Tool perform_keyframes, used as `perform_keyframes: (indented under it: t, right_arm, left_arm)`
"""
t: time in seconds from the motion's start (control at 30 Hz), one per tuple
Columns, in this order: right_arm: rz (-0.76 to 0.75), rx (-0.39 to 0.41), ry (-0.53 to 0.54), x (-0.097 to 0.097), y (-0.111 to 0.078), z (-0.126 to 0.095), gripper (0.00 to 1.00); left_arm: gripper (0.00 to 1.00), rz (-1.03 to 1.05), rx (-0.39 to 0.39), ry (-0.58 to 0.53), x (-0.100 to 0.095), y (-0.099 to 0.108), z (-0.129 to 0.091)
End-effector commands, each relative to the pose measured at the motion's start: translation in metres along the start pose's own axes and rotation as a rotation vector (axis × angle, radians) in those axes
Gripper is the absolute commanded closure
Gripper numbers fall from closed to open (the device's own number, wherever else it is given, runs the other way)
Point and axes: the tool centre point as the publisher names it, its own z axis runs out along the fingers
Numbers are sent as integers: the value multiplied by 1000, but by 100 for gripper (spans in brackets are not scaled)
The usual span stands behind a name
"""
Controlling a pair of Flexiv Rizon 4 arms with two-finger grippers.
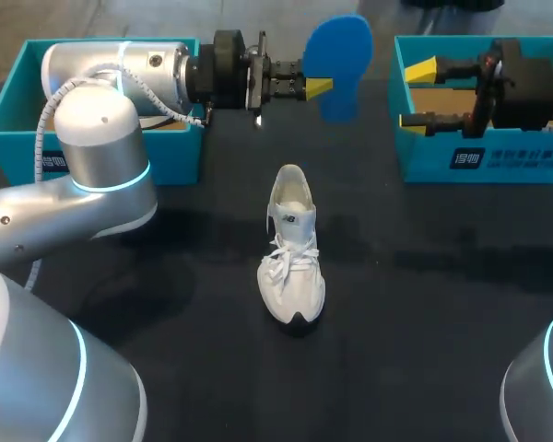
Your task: Take the shoe out of the shoebox, open the shoe tongue, remove and reinsert the insole, then place the shoe into the shoebox
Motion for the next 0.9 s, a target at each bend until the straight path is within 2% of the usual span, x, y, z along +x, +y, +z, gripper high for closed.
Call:
perform_keyframes:
  t: [0.03, 0.17, 0.53, 0.67, 0.9]
  right_arm:
    - [0, -1, -1, 0, 0, 2, 0]
    - [0, -1, -1, 0, 0, 2, 0]
    - [0, -1, -1, 0, 0, 2, 0]
    - [0, -1, -1, 0, 0, 2, 0]
    - [0, -1, -1, 0, 0, 2, 0]
  left_arm:
    - [100, 960, 29, -39, -3, 3, -4]
    - [100, 1109, 27, -24, -7, 8, -6]
    - [100, 1194, 18, 23, -15, 3, -4]
    - [100, 1186, 16, -18, -18, 1, -6]
    - [100, 1186, 16, -18, -18, 1, -6]
